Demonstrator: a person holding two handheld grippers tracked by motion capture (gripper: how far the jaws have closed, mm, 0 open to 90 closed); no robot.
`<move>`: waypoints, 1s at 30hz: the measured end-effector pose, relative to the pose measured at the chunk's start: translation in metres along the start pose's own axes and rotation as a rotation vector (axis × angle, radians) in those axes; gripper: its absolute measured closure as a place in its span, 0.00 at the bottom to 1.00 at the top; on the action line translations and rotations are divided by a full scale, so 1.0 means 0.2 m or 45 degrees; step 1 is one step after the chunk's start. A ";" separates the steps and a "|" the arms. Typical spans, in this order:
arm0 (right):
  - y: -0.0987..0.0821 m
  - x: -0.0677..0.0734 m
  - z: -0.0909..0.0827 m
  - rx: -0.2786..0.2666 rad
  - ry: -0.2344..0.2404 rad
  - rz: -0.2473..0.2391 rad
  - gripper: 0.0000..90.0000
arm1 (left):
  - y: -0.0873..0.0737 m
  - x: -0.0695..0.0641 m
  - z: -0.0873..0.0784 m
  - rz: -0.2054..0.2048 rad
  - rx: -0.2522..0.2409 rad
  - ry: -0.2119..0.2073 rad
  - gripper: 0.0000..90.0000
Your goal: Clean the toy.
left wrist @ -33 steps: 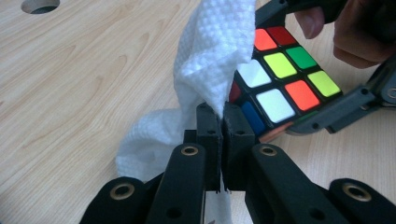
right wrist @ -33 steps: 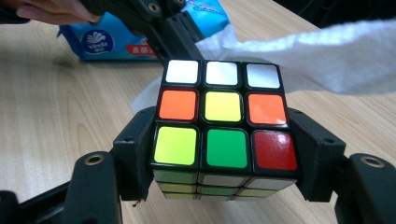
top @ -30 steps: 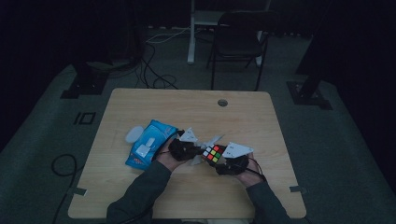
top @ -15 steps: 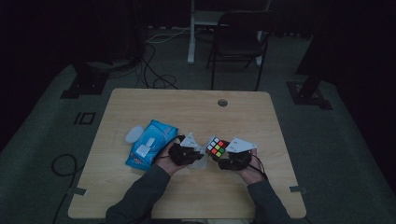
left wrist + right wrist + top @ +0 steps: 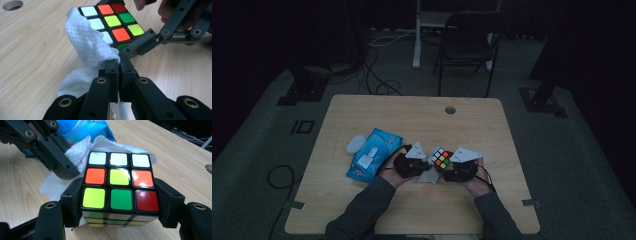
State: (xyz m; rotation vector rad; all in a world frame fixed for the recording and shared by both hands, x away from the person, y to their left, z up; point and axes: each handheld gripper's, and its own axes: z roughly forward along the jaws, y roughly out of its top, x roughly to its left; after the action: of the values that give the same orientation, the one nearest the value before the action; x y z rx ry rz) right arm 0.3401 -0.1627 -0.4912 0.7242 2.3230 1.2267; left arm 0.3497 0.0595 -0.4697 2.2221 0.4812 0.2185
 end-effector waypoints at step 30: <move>0.02 -0.03 0.01 0.021 -0.004 0.108 0.38 | -0.02 0.01 0.07 -0.016 0.032 0.070 0.98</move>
State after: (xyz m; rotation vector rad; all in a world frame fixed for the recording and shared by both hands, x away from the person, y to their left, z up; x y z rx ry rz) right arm 0.3465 -0.1634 -0.4885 0.8371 2.3237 1.2427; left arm 0.3555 0.0535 -0.4826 2.2416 0.5306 0.2688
